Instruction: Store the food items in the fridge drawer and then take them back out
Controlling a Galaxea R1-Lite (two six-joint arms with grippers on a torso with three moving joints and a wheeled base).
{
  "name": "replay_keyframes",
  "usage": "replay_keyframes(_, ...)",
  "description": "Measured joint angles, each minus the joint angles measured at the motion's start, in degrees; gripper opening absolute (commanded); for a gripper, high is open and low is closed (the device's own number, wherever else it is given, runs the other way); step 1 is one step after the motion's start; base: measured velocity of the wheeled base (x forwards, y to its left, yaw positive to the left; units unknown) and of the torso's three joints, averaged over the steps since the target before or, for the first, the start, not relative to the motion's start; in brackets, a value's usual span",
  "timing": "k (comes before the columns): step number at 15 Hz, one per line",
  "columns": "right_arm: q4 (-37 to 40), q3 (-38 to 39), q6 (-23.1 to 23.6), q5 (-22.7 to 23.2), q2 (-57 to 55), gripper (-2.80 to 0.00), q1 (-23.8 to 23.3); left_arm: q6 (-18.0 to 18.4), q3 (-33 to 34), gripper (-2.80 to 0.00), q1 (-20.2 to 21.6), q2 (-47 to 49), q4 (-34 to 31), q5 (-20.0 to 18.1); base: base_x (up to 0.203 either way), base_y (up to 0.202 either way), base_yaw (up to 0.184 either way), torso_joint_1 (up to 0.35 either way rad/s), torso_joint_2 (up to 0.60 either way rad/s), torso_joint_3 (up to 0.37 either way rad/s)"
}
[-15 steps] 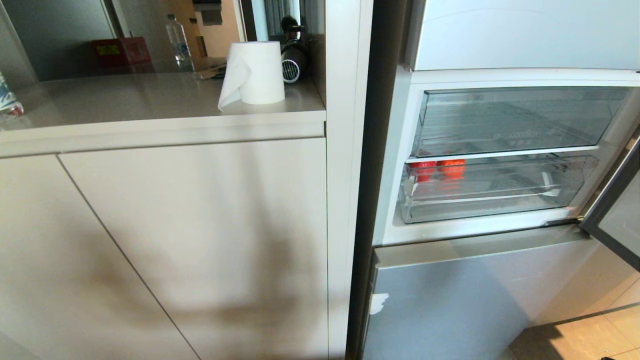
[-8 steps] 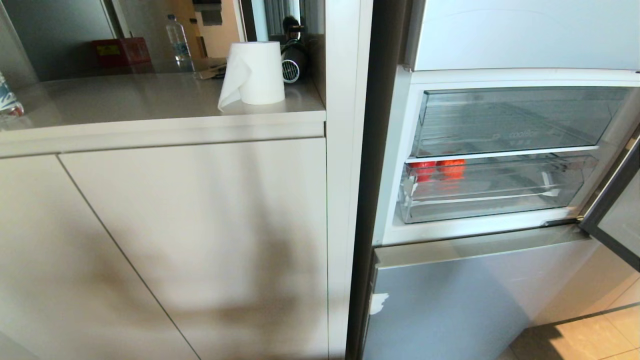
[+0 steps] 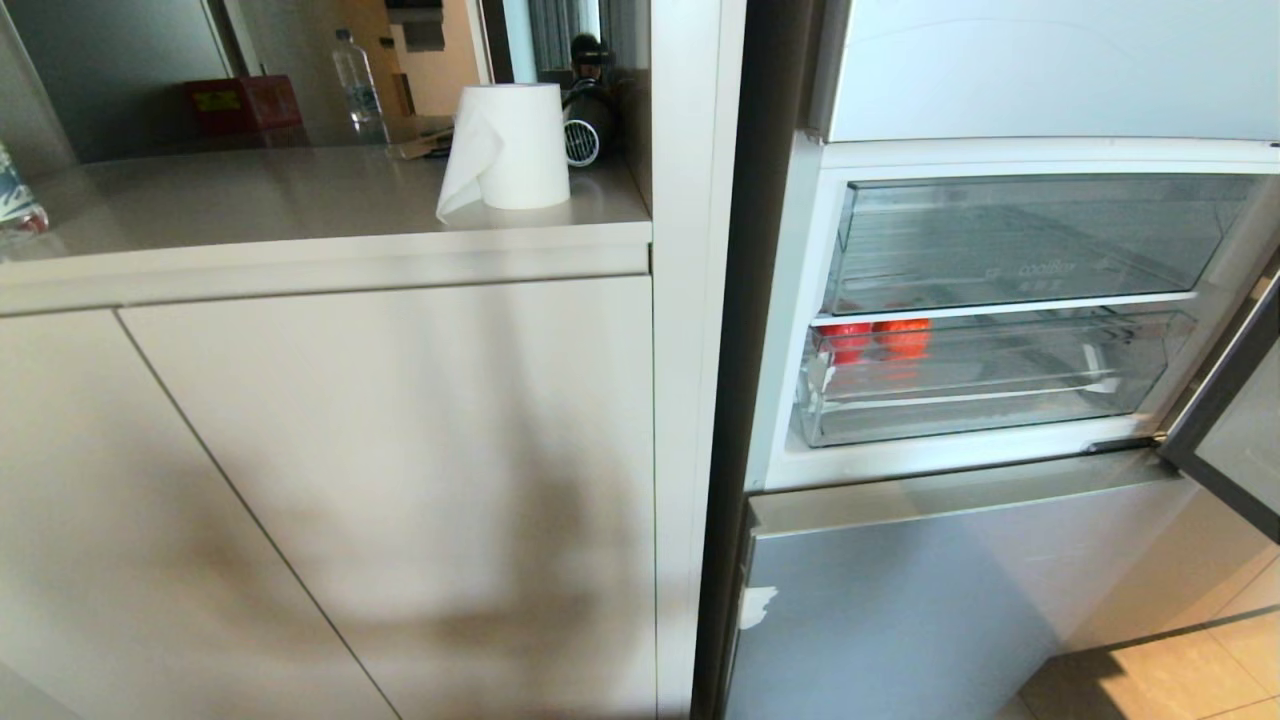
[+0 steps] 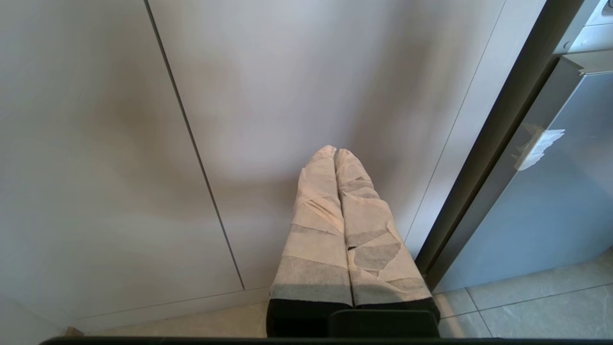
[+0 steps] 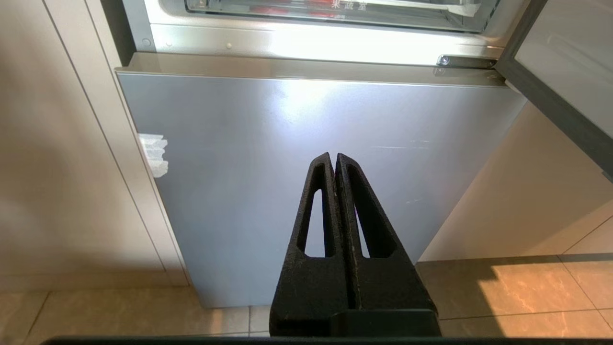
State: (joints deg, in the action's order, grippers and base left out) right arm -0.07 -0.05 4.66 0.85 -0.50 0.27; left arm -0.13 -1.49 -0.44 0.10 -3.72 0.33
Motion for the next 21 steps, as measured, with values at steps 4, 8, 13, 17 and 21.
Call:
replay_keyframes(4, 0.1, 0.0, -0.1, 0.0, 0.5, -2.80, 0.0, 0.0, 0.0, -2.80, 0.0, 0.0, 0.0, 0.0, 0.000, 0.000, 0.000, 0.000, 0.00, 0.000)
replay_keyframes(8, 0.1, 0.0, -0.3, 0.1, 0.5, -2.80, 0.0, 0.0, 0.0, -2.80, 0.0, 0.0, 0.0, 0.0, -0.003, 0.001, -0.053, 0.001, 0.00, 0.000)
replay_keyframes(13, 0.3, 0.0, 0.4, 0.4, 0.5, -2.80, 0.0, 0.0, 0.0, -2.80, 0.0, 0.0, 0.0, 0.0, 0.000, 0.007, -0.175, 0.001, 0.00, 0.002)
replay_keyframes(17, 0.3, 0.0, 0.1, 0.1, 0.5, -2.80, 0.0, 0.0, 0.0, -2.80, 0.0, 0.0, 0.0, 0.0, -0.001, 0.009, -0.177, 0.002, 0.00, 0.002)
replay_keyframes(21, 0.2, 0.0, -0.5, 0.0, 0.5, -2.80, 0.0, 0.0, 0.0, -2.80, 0.0, 0.0, 0.0, 0.0, -0.001, 0.006, -0.173, 0.001, 0.00, 0.003)
